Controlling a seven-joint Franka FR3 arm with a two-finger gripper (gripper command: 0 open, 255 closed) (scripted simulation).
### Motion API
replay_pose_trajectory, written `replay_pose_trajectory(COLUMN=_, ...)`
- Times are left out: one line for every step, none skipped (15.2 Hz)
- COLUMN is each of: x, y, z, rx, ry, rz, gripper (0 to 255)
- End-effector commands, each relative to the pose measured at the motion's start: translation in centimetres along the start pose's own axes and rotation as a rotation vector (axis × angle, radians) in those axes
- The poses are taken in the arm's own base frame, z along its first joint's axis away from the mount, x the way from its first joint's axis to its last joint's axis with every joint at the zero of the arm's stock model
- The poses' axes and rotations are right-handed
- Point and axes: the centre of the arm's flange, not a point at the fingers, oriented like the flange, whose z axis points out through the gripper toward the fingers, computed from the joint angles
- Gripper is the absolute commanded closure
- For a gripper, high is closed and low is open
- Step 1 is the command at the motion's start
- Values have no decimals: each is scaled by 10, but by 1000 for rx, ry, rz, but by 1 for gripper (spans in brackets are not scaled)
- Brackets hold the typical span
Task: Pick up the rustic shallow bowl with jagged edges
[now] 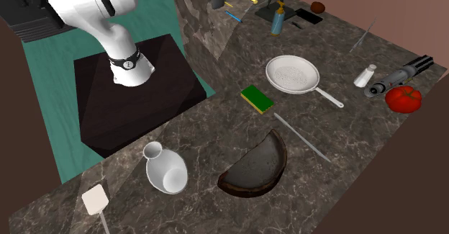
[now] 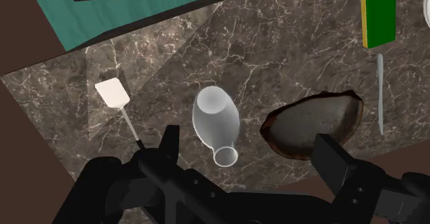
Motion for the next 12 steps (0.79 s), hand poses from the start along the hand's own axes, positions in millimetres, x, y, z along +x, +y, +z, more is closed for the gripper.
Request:
replay_pose_trajectory(x=0, y=0, z=0, rx=0, ry=0, rz=0, gripper=0)
replay_pose_trajectory(x=4, y=-9, z=9, rx=-3, ry=-2, rz=-2, gripper=0)
replay_pose_trajectory(x=9, y=-19, z=18, rx=-6, ry=-4, rz=-3, gripper=0)
replay_pose_trajectory(x=13, y=-28, z=27, rx=-9, ry=-6, rz=-5, gripper=0)
replay_pose_trajectory(x=17, y=-37, z=36, rx=-11, ry=-8, rz=-6, gripper=0)
replay_pose_trajectory(x=21, y=-47, z=45, rx=-14, ry=-10, rz=-8, gripper=0)
replay_pose_trajectory(x=25, y=-56, z=54, rx=-17, ry=-12, rz=-10, gripper=0)
replay_pose_trajectory(x=29, y=-65, z=63, rx=-20, ry=-14, rz=-11, gripper=0)
replay_pose_trajectory(x=33, y=-74, z=72, rx=-23, ry=-16, rz=-13, gripper=0)
replay_pose_trajectory(x=37, y=-84, z=81, rx=-26, ry=-18, rz=-14, gripper=0)
replay_pose_trajectory(x=41, y=-93, z=90, rx=-29, ry=-20, rz=-16, gripper=0)
replay_pose_trajectory(x=45, y=-102, z=100, rx=-32, ry=-22, rz=-18, gripper=0)
